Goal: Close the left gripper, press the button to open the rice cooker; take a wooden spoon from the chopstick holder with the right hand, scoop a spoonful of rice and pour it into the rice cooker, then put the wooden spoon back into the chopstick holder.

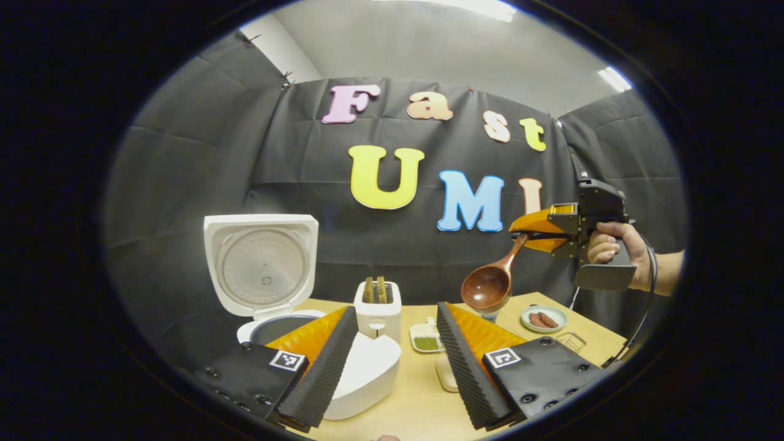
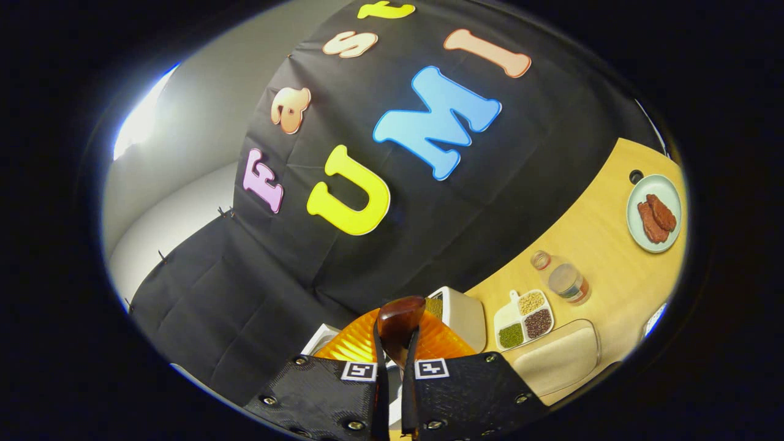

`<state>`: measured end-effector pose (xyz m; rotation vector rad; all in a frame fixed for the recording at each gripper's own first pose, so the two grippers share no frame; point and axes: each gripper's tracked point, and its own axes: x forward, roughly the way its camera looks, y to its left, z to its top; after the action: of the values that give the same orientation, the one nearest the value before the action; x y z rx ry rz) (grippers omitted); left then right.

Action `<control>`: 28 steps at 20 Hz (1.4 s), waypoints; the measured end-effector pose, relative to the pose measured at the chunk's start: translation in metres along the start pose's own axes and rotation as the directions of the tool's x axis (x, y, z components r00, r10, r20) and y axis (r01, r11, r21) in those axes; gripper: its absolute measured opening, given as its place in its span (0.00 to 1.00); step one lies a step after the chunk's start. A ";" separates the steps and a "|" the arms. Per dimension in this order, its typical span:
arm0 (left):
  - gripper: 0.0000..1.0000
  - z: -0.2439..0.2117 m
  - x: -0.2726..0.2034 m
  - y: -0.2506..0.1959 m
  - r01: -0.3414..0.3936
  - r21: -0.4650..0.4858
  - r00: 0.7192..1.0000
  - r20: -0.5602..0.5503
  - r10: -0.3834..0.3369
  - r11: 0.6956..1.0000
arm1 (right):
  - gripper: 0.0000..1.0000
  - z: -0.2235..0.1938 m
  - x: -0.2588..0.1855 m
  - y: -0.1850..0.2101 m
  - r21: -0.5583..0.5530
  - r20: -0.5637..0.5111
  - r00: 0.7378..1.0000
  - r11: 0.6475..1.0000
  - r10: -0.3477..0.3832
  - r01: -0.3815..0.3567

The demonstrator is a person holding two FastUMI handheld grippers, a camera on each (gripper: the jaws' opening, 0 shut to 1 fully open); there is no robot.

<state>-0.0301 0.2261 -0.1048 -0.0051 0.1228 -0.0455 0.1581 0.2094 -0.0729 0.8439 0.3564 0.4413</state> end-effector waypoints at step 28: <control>0.93 0.009 0.018 -0.109 0.058 0.014 0.997 -0.055 -0.057 0.998 | 0.08 0.075 -0.170 -0.241 -0.194 0.177 0.859 0.838 -0.481 0.509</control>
<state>-0.0158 0.1165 -0.0975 0.0081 0.1767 -0.1039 0.1038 -0.0655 -0.1922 0.5133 0.3867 -0.0570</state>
